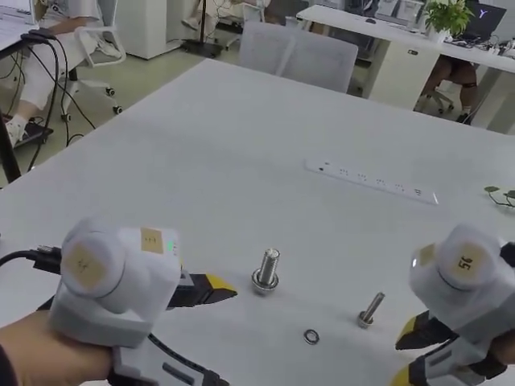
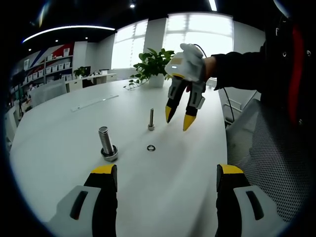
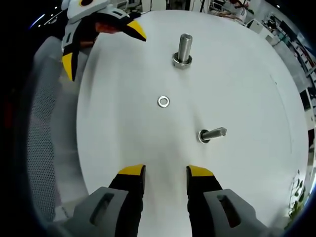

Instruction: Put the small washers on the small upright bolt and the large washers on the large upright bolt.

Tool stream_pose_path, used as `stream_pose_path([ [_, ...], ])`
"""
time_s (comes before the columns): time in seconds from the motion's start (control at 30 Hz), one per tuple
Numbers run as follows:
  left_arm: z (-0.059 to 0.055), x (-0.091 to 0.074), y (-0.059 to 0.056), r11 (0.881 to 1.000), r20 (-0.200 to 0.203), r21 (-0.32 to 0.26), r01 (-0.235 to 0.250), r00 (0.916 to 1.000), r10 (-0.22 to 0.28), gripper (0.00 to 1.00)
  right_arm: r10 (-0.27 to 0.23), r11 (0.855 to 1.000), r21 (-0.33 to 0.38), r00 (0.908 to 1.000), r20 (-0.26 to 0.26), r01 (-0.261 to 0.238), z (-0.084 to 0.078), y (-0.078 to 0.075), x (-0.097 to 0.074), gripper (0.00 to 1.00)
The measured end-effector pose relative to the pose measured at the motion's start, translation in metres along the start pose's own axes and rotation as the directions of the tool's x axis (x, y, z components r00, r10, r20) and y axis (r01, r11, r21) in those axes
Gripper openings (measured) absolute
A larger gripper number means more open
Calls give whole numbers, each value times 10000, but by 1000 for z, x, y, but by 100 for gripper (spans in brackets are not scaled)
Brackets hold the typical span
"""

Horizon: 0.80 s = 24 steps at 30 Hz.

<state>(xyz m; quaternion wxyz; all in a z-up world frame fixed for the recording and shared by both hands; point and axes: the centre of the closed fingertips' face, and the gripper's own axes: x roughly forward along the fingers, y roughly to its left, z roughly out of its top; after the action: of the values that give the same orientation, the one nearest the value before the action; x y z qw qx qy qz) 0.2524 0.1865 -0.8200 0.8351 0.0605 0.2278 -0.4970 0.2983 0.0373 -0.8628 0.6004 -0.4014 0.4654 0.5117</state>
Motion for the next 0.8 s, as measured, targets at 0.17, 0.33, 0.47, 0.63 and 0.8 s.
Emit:
stream_pose_path([
  [0.17, 2, -1, 0, 10000, 66, 34, -31, 10000, 30, 82, 142, 9999, -67, 9999, 73, -142, 7, 11, 1, 34],
  [0.33, 3, -3, 0, 10000, 127, 76, -58, 9999, 57, 82, 301, 9991, -294, 9995, 85, -299, 16, 21, 3, 34],
  [0.47, 5, -4, 0, 9999, 177, 108, -75, 9998, 73, 82, 361, 9980, -522, 9991, 200, -350, 30, 25, 2, 33],
  [0.63, 6, -5, 0, 9999, 214, 146, -77, 9997, 74, 82, 286, 9952, -943, 9991, 310, -256, 51, 22, 2, 32],
  [0.8, 7, -7, 1, 9998, 254, 142, -110, 9996, 107, 82, 237, 9917, -1268, 9991, 338, -192, 68, 16, 5, 31],
])
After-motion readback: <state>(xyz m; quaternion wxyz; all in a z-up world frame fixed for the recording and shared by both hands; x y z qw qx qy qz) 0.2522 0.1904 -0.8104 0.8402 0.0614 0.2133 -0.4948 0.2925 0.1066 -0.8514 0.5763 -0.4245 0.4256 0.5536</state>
